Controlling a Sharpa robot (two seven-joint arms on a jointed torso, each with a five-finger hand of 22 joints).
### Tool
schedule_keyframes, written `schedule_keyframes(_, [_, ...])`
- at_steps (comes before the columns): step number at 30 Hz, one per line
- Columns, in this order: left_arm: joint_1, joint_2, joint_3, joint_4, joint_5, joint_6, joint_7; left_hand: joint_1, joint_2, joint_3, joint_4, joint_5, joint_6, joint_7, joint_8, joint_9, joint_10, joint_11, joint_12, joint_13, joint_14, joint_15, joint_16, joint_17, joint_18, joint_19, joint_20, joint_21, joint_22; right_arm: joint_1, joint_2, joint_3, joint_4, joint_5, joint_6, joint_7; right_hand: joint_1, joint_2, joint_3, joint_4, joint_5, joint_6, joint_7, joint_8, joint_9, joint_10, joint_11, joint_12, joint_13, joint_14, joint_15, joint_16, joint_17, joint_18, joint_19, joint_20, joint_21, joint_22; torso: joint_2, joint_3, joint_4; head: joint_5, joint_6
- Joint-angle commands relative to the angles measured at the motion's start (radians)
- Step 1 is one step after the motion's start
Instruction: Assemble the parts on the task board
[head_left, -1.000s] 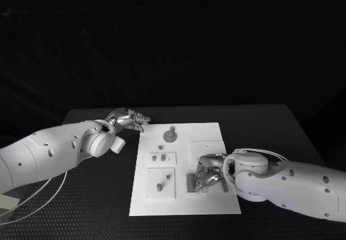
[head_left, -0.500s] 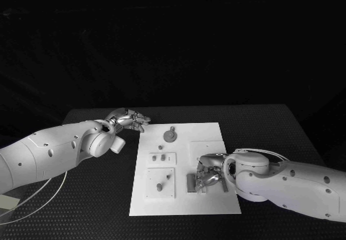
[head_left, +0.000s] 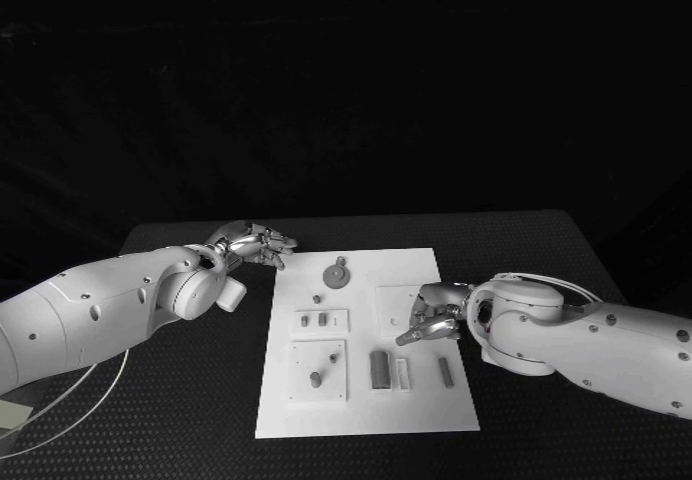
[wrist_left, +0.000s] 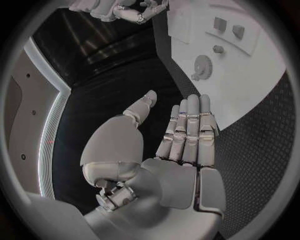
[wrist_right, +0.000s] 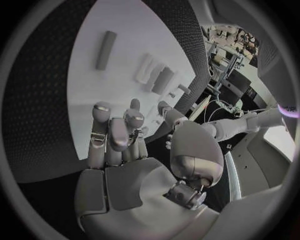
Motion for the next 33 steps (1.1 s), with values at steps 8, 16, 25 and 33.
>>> schedule_keyframes(8, [0.001,0.001,0.000,0.002,0.005,0.013,0.003,-0.011,0.002,-0.001,0.008,-0.001,-0.005,-0.003,0.007,-0.001,-0.003,0.002,0.002,0.002,-0.005,0.003,-0.005,0.001,0.010,-0.001,0.002,-0.004,-0.001,0.024,-0.044,0.004,-0.025,0.170,0.249,-0.091,-0.015,0.160,-0.044,-0.080,-0.004,0.021,-0.004,0.004,0.008,0.002,-0.010,0.007,0.012,-0.006,-0.010,0.008,0.002,0.021,-0.018,-0.003,0.011,0.022,0.001,-0.0003,-0.0006,-0.009,0.007])
schedule_keyframes(16, [0.001,0.001,-0.001,0.007,0.003,0.037,-0.011,-0.025,0.002,-0.003,0.023,-0.001,-0.008,-0.002,0.007,-0.002,-0.006,0.003,0.001,0.002,-0.006,0.003,-0.007,0.002,0.010,-0.002,0.002,-0.004,-0.001,0.026,-0.068,0.000,0.006,0.206,0.302,-0.117,-0.032,0.173,-0.052,-0.109,-0.004,0.016,0.000,0.000,0.009,-0.001,-0.005,0.001,0.008,-0.014,-0.006,-0.001,-0.014,0.021,-0.025,0.001,0.010,0.020,0.001,0.0005,-0.0002,-0.013,0.008])
schedule_keyframes(25, [0.001,0.000,-0.001,0.007,0.002,0.040,-0.008,-0.031,0.002,-0.004,0.030,-0.001,-0.008,-0.002,0.007,-0.002,-0.006,0.003,0.001,0.002,-0.007,0.003,-0.007,0.003,0.010,-0.003,0.002,-0.005,-0.002,0.026,-0.078,-0.010,0.008,0.099,0.318,-0.127,-0.066,0.157,-0.051,-0.105,-0.005,0.033,-0.010,0.028,0.050,-0.002,-0.014,-0.002,0.008,-0.014,-0.012,-0.004,-0.019,0.021,-0.026,0.004,0.008,0.018,0.001,-0.0002,0.0007,-0.020,0.006])
schedule_keyframes(33, [0.001,-0.002,-0.001,0.006,0.002,0.041,-0.008,-0.031,0.002,-0.004,0.031,-0.001,-0.008,-0.002,0.007,-0.002,-0.006,0.003,0.001,0.002,-0.007,0.003,-0.007,0.003,0.010,-0.003,0.002,-0.005,-0.002,0.024,-0.075,-0.023,0.003,0.045,0.312,-0.131,-0.081,0.137,-0.041,-0.091,-0.004,0.025,-0.011,0.034,0.072,-0.001,-0.015,-0.004,0.007,-0.015,-0.014,-0.005,-0.023,0.021,-0.026,0.003,0.007,0.018,0.001,-0.0009,0.0014,-0.021,0.003])
